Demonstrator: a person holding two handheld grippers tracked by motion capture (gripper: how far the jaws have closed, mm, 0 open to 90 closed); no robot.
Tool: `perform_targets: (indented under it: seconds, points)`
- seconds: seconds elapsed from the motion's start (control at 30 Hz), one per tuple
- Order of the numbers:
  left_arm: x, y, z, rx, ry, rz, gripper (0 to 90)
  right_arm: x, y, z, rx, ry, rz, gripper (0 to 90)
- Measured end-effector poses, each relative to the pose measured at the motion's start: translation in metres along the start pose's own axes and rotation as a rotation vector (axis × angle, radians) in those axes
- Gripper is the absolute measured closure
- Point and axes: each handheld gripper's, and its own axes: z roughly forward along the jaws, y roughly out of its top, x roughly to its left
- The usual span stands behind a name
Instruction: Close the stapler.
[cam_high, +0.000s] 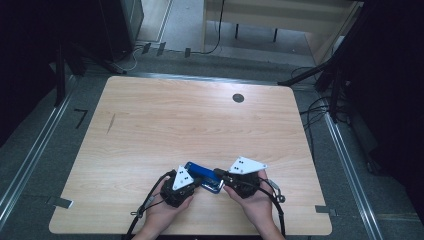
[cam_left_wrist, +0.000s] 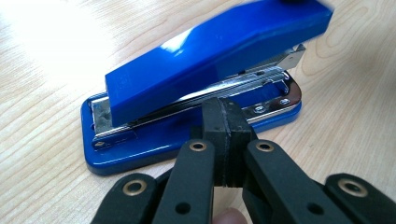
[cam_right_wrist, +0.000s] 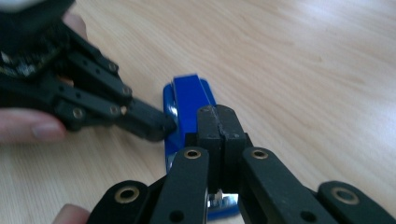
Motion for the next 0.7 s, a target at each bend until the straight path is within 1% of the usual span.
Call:
perform_targets:
  seconds: [0.07,0.23,0.3,0.37,0.4,0.43,0.57,0.6,0.63,0.67,0.7]
  points:
    - [0.0,0.0,0.0,-0.003,-0.004,0.001,90.0,0.0,-0.006,-0.004,-0.01,0.006,0.014,90.0]
    - [0.0,0.0,0.0,0.001,-0.005,0.001,90.0,0.003,-0.009,-0.007,-0.016,0.008,0.018,90.0]
    - [0.0,0.0,0.0,0.005,-0.006,0.002,90.0,0.004,-0.011,-0.006,-0.014,0.007,0.014,90.0]
    - [0.0,0.0,0.0,0.009,-0.005,0.003,90.0,0.006,-0.013,-0.004,0.005,-0.002,0.009,90.0]
    - [0.0,0.0,0.0,0.01,-0.005,0.001,90.0,0.006,-0.016,-0.003,-0.002,0.002,0.016,90.0]
    - [0.0,0.0,0.0,0.01,-0.005,0.002,90.0,0.005,-0.019,-0.003,-0.024,0.011,0.04,90.0]
    - [0.0,0.0,0.0,0.011,-0.002,0.002,90.0,0.005,-0.02,-0.004,-0.022,0.003,0.038,90.0]
    - [0.0,0.0,0.0,0.011,-0.001,0.002,90.0,0.006,-0.021,-0.002,-0.01,-0.005,0.037,90.0]
    - [0.0,0.0,0.0,0.012,-0.001,0.002,90.0,0.006,-0.023,-0.003,-0.023,-0.005,0.043,90.0]
    - [-0.001,0.0,0.0,0.013,0.001,0.002,90.0,0.006,-0.023,-0.003,-0.026,-0.006,0.059,90.0]
    - [0.0,0.0,0.001,0.013,0.0,0.001,90.0,0.007,-0.023,-0.003,-0.026,-0.01,0.062,90.0]
